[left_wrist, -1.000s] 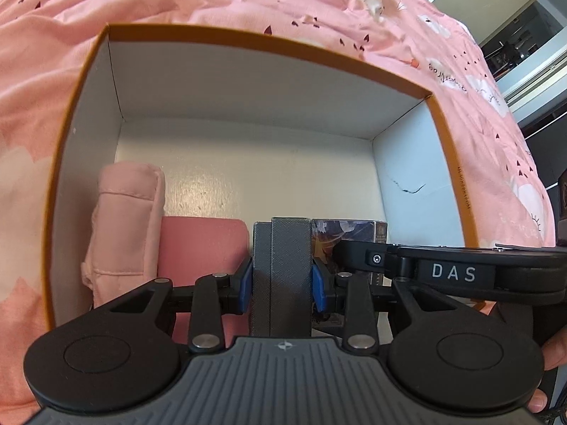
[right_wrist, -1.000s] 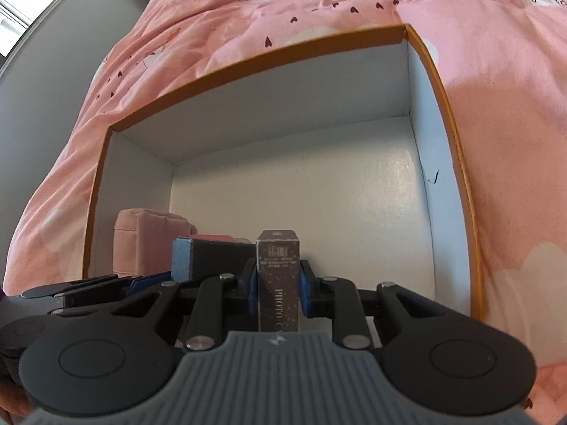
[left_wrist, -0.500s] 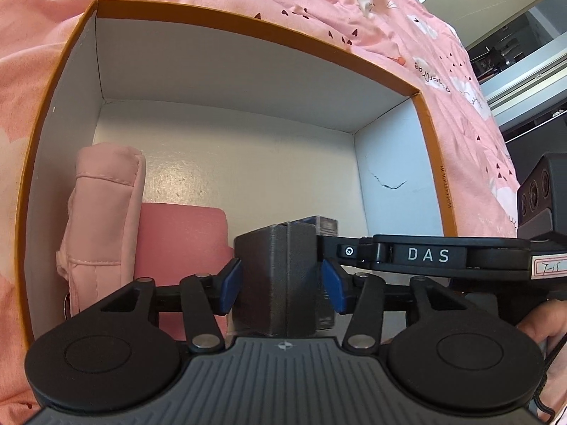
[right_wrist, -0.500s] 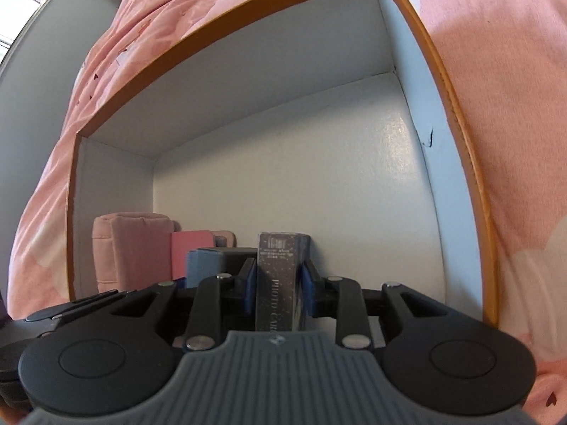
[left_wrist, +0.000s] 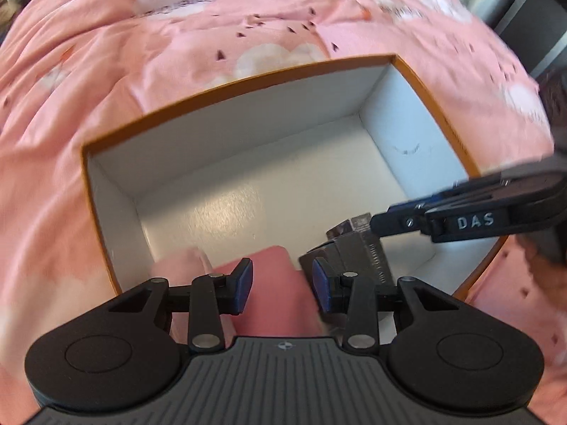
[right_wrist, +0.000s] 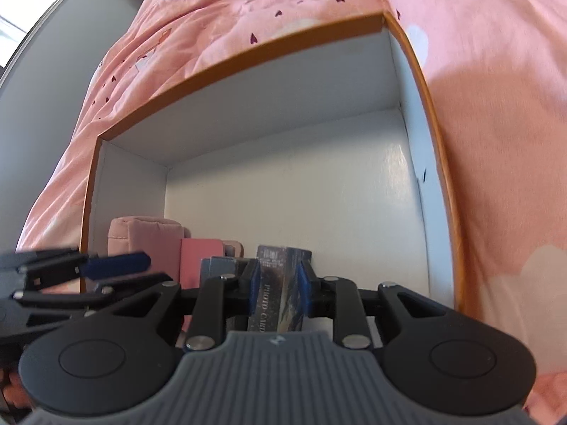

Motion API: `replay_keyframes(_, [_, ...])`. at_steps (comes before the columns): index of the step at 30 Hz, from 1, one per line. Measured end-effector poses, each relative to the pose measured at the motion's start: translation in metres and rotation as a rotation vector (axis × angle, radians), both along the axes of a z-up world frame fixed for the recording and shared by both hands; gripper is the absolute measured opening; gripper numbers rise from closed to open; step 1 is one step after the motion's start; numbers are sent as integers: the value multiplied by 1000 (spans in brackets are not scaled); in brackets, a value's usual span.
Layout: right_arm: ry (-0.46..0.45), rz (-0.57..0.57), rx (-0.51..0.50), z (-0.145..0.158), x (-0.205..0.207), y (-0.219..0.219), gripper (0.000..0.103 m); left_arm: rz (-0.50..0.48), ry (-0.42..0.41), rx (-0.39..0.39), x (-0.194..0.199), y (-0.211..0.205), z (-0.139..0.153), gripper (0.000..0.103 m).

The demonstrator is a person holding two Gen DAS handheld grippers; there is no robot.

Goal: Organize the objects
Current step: 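Open the left tool releasing the grey box while the right tool releases the photo card box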

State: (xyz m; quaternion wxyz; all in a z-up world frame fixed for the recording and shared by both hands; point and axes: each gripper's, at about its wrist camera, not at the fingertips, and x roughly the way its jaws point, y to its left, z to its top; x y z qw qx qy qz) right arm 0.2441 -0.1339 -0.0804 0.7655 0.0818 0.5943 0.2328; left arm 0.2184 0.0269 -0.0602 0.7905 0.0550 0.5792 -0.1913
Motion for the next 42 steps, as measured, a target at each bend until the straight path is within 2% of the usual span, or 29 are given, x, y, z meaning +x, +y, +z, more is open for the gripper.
replay_keyframes(2, [-14, 28, -21, 3, 3, 5, 26, -62, 43, 35, 13, -4, -9, 44])
replay_keyframes(5, [-28, 49, -48, 5, 7, 12, 26, -121, 62, 84, 26, -12, -22, 43])
replay_keyframes(11, [-30, 66, -61, 1, 13, 15, 26, -143, 156, 73, 49, -20, -49, 38])
replay_keyframes(16, [-31, 60, -63, -2, 18, 12, 26, -150, 168, 111, 54, -25, -64, 38])
replay_keyframes(20, [-32, 58, -62, -4, 22, 12, 26, -150, 209, 117, 51, -27, -72, 38])
replay_keyframes(22, [-32, 57, -62, -5, 24, 12, 26, -136, 218, 139, 50, -27, -73, 36])
replay_keyframes(26, [-39, 59, -62, -5, 26, 14, 26, -136, 211, 209, 43, -32, -70, 24])
replay_keyframes(30, [-41, 73, -63, -4, 25, 17, 26, -166, 185, 268, 32, -38, -61, 21])
replay_keyframes(39, [-88, 132, -1, 12, 18, 32, 26, -176, 146, 297, 10, -19, -35, 16])
replay_keyframes(42, [-101, 129, -29, 14, 17, 35, 26, -172, 126, 297, 8, -12, -29, 14])
